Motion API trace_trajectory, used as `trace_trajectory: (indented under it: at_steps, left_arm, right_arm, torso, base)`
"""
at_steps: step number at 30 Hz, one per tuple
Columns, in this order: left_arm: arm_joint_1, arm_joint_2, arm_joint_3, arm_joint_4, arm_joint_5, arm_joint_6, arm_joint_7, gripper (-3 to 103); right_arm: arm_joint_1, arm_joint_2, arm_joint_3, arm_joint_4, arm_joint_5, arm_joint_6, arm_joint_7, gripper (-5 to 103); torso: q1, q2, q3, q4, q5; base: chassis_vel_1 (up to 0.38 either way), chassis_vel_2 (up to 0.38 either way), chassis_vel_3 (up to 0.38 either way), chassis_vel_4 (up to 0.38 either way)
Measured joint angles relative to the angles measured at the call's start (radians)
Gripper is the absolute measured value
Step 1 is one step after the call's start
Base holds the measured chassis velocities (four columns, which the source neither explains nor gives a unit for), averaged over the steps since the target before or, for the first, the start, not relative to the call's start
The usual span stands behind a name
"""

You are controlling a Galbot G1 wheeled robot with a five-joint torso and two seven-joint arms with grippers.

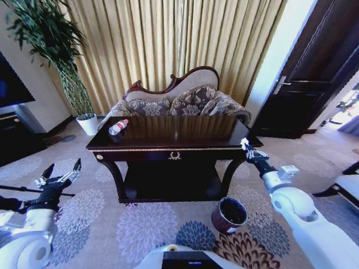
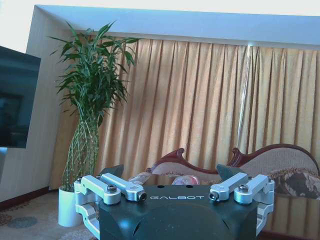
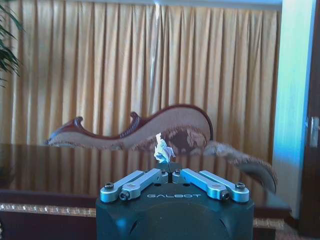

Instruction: Move to the front of the table and place the trash on the table into the trash bin.

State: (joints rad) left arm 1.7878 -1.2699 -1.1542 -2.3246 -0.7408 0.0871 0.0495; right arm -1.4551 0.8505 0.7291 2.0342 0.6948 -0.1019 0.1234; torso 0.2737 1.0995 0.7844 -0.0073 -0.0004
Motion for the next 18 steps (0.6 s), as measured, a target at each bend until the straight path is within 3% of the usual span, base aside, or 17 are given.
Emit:
trace_trajectory:
  at_steps: [12,16,18]
  left_arm:
    - [-0.002,-0.017,-0.007,-0.008,0.007,0.0,-0.002,100]
    - [0.001,-0.019,-0.011,-0.009,0.007,-0.001,-0.002,100]
    - [0.008,-0.023,-0.016,-0.014,0.007,-0.002,-0.003,100]
  right_arm:
    - [-0.014,0.128,-0.095,-0.343,-0.105,0.012,-0.08,0]
    - [-0.001,0.161,-0.144,-0.456,-0.135,0.032,-0.091,0]
    - [0.041,0.193,-0.196,-0.611,-0.174,0.083,-0.094,0]
  torso:
    - [0.0,0.0,0.0,-0.0003,0.0002]
    - [0.0,0.0,0.0,-0.0003,0.0003]
    - [0.0,0.0,0.0,-0.0001,0.0001]
  base:
    - [0.0,0.0,0.0,0.0]
    - [0.0,0.0,0.0,0.0]
    - [0.0,0.0,0.0,0.0]
